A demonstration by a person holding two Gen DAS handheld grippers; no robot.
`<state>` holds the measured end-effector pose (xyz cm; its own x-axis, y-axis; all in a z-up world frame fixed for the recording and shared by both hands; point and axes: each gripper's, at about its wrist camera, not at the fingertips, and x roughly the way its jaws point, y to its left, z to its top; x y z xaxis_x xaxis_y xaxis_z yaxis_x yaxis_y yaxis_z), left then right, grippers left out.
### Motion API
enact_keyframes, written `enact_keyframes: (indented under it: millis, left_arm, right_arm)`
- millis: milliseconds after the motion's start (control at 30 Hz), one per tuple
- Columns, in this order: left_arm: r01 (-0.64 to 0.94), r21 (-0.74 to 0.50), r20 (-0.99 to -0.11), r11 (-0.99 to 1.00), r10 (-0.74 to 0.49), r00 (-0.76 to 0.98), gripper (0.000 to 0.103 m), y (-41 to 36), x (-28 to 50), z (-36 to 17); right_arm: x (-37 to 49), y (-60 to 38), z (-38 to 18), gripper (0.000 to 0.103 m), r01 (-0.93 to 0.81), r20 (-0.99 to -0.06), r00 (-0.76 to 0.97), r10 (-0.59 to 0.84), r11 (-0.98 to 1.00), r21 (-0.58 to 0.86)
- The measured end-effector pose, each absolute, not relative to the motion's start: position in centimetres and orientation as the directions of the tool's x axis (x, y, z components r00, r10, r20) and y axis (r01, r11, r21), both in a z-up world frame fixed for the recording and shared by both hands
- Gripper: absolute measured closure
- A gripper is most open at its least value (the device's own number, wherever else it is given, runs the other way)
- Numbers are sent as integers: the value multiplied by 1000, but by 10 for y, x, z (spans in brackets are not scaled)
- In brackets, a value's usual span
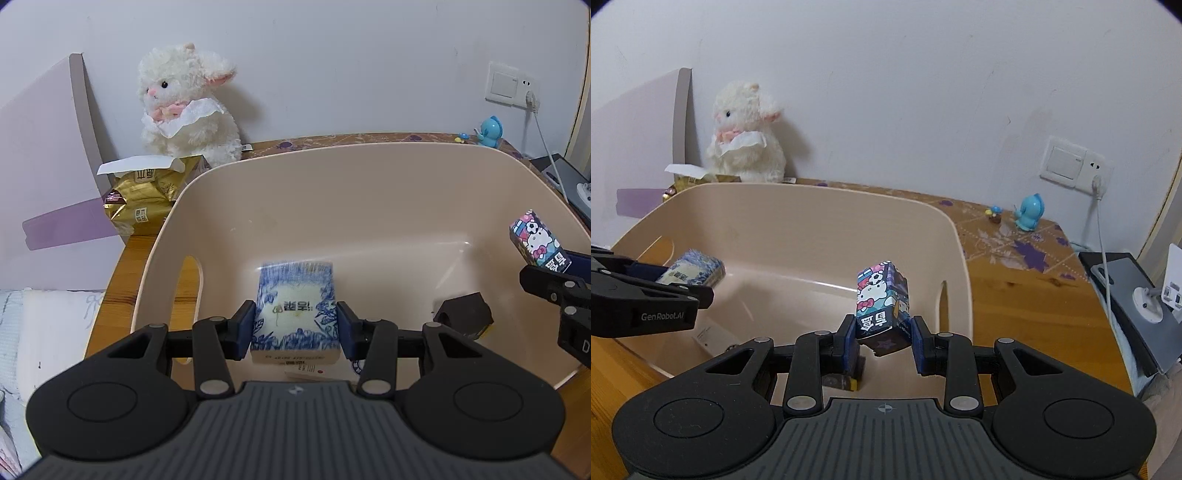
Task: Organize objects
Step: 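Carry both boxes over the basket and open both grippers to drop them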
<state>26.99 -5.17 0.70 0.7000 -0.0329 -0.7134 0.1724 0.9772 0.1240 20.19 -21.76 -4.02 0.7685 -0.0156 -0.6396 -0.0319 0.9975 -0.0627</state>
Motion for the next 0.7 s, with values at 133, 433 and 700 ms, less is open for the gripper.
enact_keyframes:
  millis: [133,433,700]
  left_arm:
    - [148,108,-698,983,-31,715,37,-49,262,13]
    - [136,77,-645,988,-55,762,16,-37,229,39]
    - [133,73,-628,988,-58,776,9,-28,191,47]
  right_arm:
    - [194,-219,-34,59,-29,-620,784,-10,998,-52]
    - [154,-233,-9,28,-9,-565,825,8,1000,1]
    - [111,-235,1,15,-17,-540,841,27,1000,23]
